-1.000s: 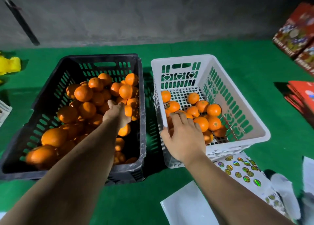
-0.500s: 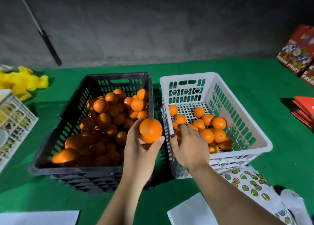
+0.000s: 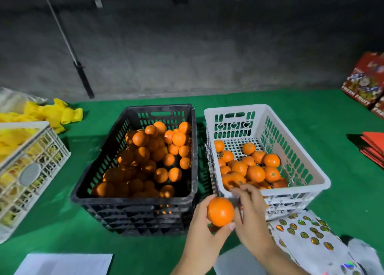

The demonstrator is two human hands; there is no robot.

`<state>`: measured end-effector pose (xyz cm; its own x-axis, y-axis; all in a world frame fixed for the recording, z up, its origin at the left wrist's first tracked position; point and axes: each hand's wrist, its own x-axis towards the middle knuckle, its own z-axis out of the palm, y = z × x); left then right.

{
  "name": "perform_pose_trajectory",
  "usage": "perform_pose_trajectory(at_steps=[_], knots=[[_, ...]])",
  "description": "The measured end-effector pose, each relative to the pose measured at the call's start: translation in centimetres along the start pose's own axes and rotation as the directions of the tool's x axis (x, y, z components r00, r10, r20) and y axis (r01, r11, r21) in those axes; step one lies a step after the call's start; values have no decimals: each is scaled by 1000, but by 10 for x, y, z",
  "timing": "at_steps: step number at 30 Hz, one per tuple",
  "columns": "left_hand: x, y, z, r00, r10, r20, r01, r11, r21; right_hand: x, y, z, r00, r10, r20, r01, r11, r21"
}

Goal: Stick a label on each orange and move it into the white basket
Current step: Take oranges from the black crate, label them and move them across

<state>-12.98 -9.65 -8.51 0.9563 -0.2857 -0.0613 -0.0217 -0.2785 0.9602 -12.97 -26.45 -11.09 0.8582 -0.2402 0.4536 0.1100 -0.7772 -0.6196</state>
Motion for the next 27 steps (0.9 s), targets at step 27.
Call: perform_pose_trajectory(at_steps=[27], knots=[[-34, -118, 30, 923, -270, 273, 208, 949, 235, -113, 118, -86, 588, 616, 524, -77, 687, -722]])
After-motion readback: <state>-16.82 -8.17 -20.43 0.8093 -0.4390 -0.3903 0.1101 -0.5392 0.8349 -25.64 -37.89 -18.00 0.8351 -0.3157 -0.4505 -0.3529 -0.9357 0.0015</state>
